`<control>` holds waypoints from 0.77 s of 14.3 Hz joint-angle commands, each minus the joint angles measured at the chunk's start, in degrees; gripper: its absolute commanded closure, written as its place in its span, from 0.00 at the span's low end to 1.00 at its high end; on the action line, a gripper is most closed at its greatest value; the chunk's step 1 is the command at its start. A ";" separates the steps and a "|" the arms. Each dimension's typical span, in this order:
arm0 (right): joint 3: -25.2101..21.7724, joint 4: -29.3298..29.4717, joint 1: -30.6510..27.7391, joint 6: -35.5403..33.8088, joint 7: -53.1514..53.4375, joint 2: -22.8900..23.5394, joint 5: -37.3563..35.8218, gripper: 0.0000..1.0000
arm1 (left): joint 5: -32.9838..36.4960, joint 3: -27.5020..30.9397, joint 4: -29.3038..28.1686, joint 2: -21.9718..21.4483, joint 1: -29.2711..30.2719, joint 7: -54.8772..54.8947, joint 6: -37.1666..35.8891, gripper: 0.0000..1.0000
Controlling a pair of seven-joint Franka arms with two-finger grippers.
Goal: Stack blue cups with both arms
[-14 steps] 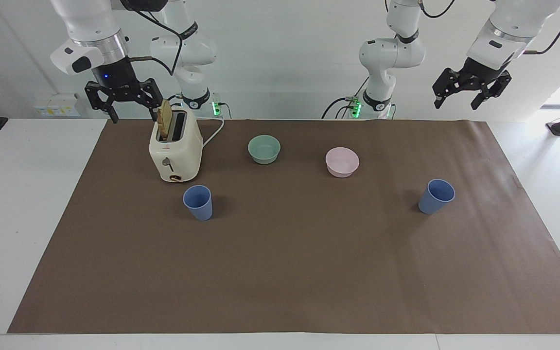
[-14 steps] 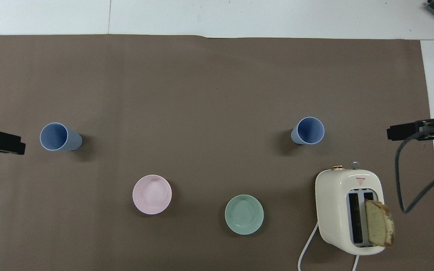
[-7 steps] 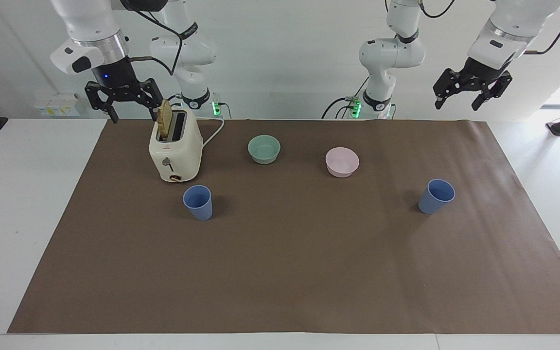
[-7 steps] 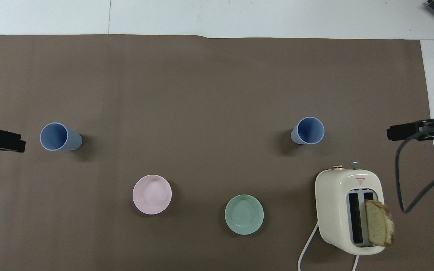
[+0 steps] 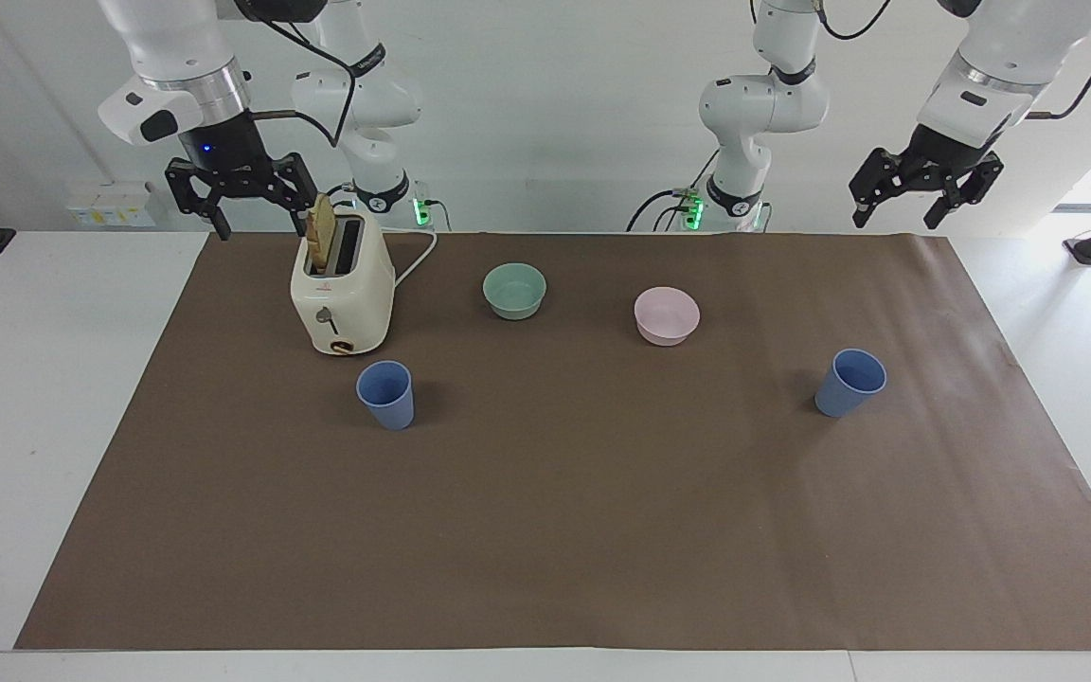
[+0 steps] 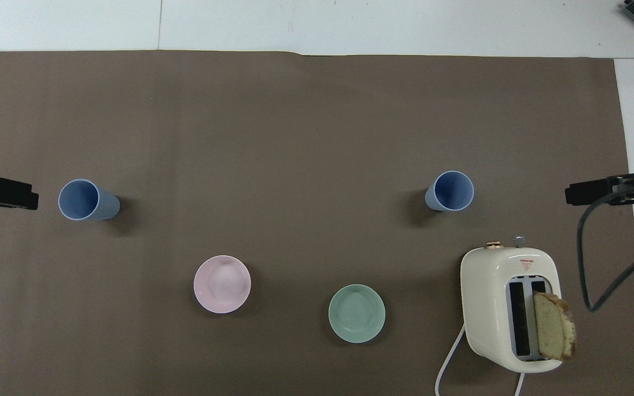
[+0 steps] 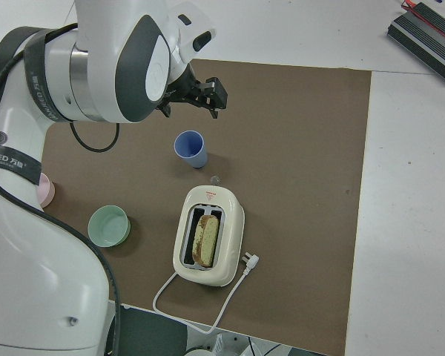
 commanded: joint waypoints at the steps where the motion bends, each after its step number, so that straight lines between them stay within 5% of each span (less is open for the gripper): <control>1: 0.35 -0.56 -0.81 -0.45 0.64 -0.75 1.01 0.00 | -0.23 -0.14 -5.20 0.04 2.57 0.21 6.29 0.00; 11: 0.35 -0.56 -0.81 -0.45 0.64 -0.75 1.01 0.00 | -0.32 -0.14 -14.70 9.26 9.26 -0.06 24.49 0.00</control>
